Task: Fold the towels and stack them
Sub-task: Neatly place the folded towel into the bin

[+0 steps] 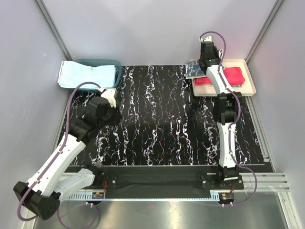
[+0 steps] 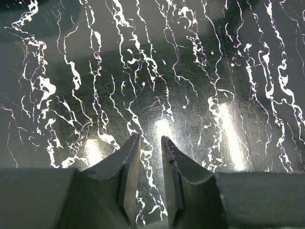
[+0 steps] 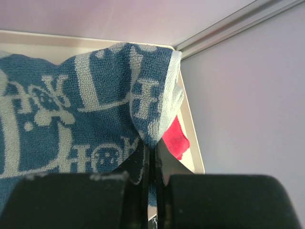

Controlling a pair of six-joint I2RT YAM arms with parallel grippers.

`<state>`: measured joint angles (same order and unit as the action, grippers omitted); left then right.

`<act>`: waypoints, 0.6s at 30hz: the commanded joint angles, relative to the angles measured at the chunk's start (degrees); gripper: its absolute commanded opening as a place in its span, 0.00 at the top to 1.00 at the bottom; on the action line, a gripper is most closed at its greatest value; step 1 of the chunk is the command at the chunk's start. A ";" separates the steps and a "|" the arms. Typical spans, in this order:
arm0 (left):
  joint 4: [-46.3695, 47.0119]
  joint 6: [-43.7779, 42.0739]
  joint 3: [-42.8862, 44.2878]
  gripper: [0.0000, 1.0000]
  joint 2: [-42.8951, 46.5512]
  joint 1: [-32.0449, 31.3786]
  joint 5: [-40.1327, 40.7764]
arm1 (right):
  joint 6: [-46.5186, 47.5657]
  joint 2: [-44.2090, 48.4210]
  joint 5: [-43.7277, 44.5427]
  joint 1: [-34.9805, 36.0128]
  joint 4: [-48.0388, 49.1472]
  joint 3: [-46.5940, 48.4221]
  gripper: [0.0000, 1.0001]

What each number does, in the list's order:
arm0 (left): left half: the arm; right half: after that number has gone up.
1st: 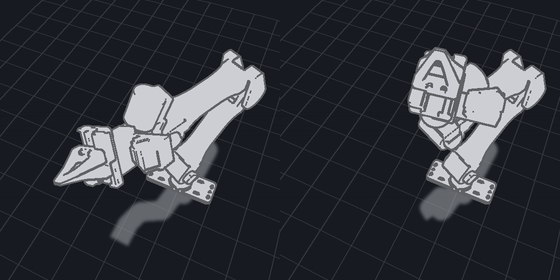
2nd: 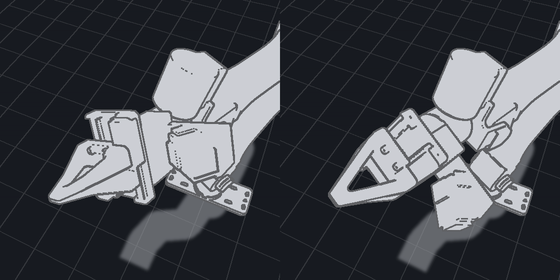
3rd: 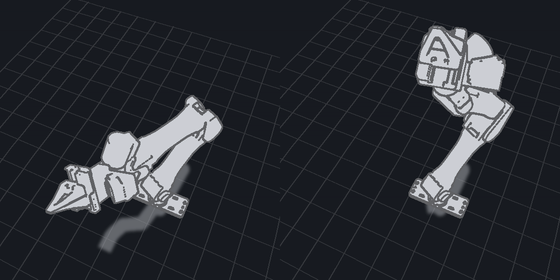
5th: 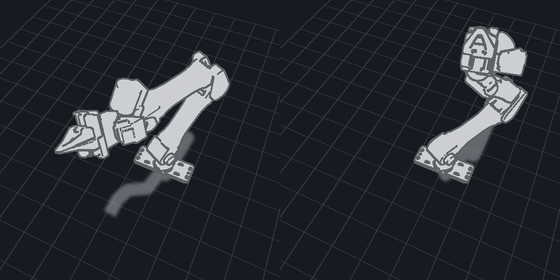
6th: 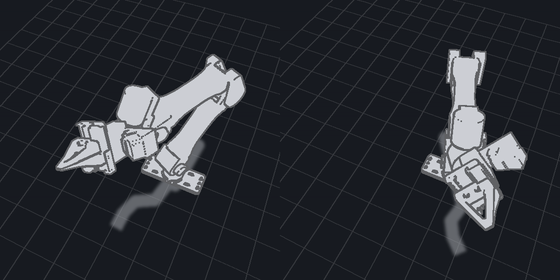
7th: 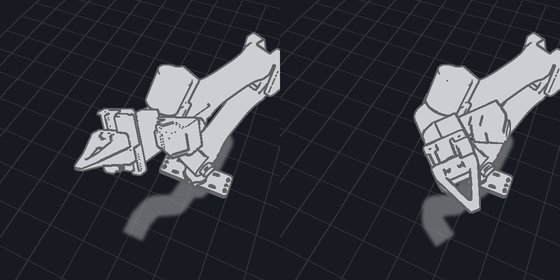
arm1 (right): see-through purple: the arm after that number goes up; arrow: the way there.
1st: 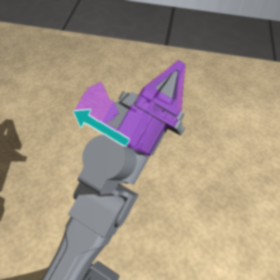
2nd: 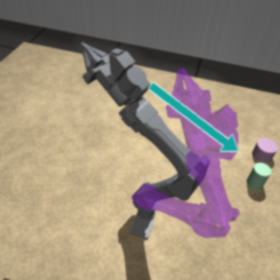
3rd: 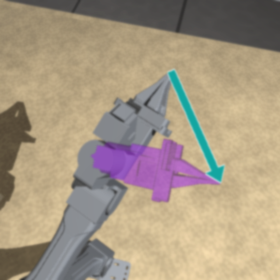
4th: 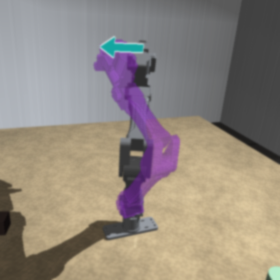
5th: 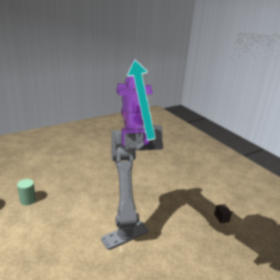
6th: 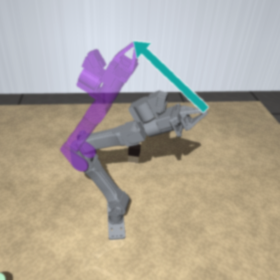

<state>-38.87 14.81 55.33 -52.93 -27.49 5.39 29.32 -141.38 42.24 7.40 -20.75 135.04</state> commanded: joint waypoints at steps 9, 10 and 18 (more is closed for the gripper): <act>2.93 -0.92 -0.05 0.71 0.63 0.24 0.68 | -0.49 8.31 -2.25 -2.91 3.61 -2.32 1.00; 2.93 -0.92 -0.05 0.71 0.63 0.33 0.68 | -0.58 8.40 -2.68 -3.26 3.70 -2.76 1.00; 2.93 -0.92 -0.13 0.71 0.37 0.24 0.41 | -6.64 9.28 -10.14 -7.13 3.00 -5.23 0.98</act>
<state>-38.87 14.79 55.33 -52.93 -27.42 5.39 26.48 -137.12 36.23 1.61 -19.51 130.23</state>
